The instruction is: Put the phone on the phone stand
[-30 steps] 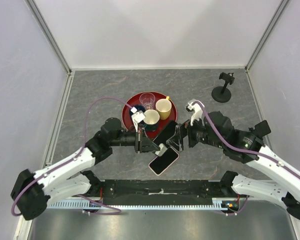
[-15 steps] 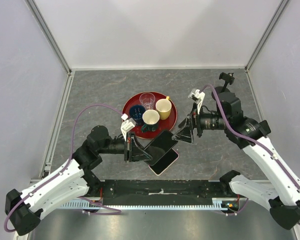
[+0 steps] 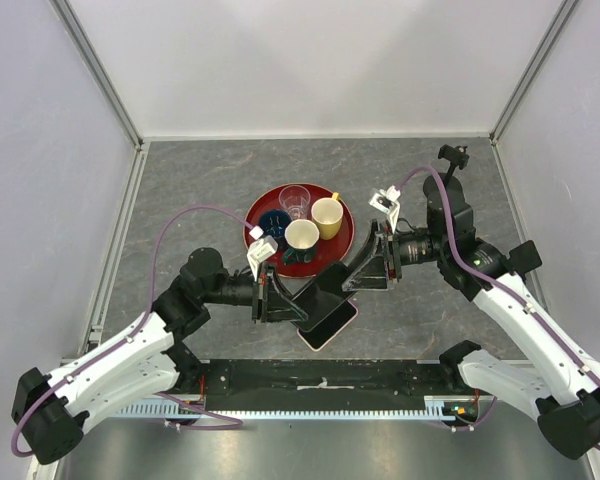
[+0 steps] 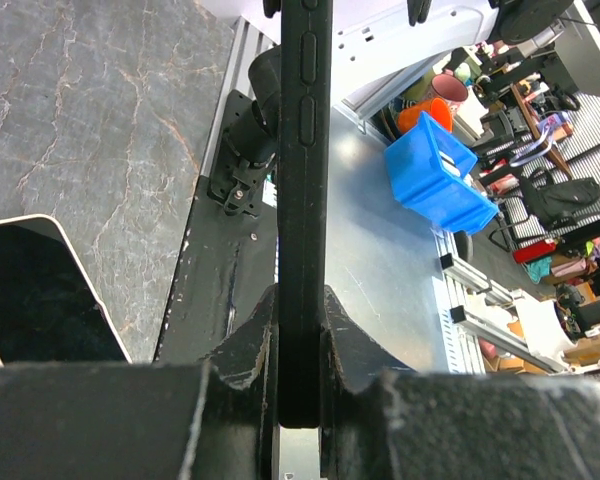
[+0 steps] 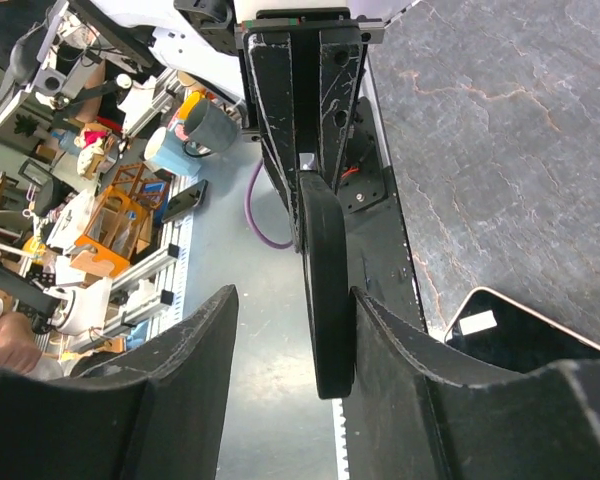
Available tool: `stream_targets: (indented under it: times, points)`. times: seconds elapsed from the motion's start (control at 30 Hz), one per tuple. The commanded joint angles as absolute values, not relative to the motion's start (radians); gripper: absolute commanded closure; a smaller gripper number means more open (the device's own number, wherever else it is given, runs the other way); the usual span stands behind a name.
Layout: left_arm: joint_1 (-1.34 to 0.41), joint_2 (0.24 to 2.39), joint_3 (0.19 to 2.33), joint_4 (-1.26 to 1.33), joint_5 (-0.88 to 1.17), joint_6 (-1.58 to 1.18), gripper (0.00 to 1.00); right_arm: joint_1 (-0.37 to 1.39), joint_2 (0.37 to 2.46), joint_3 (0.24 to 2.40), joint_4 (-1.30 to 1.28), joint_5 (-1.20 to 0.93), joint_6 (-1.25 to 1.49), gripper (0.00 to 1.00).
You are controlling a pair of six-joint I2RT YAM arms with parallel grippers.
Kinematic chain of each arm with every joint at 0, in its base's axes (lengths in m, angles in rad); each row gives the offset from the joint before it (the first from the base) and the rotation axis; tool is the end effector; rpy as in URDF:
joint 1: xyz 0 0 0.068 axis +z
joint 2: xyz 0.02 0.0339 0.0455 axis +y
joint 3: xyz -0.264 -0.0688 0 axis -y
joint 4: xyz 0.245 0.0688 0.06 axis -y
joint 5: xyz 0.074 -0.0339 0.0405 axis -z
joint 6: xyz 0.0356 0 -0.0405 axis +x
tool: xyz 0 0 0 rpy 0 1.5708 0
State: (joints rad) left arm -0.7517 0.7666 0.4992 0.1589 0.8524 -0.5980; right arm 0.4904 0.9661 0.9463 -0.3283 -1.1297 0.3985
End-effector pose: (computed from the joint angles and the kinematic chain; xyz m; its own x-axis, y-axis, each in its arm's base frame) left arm 0.1124 -0.1417 0.2792 -0.6262 0.0782 -0.7757 0.7788 0.0166 -0.6271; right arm 0.1612 0.1225 0.3554 -0.6463 -0.1573 -0.7467 -0.7597 0.0405 0.6491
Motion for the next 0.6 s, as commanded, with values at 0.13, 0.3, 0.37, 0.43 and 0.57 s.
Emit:
stream_targets:
  times: [0.13,0.3,0.37,0.43,0.57]
  points:
    - [-0.745,0.776,0.526,0.322,0.904,-0.617,0.98,0.540,0.983,0.930,-0.216,-1.131,0.426,0.62]
    - [-0.746,0.776,0.523,0.324,0.908,-0.620,0.98,0.557,0.982,0.911,-0.186,-1.128,0.437,0.73]
    - [-0.746,0.781,0.522,0.327,0.907,-0.623,0.98,0.581,0.983,0.897,-0.155,-1.127,0.457,0.81]
    - [-0.744,0.781,0.528,0.308,0.891,-0.627,0.91,0.618,0.983,0.896,-0.138,-1.094,0.457,1.00]
    - [-0.744,0.761,0.586,0.139,0.749,-0.595,0.21,0.637,0.956,0.974,-0.426,-0.763,0.268,1.00]
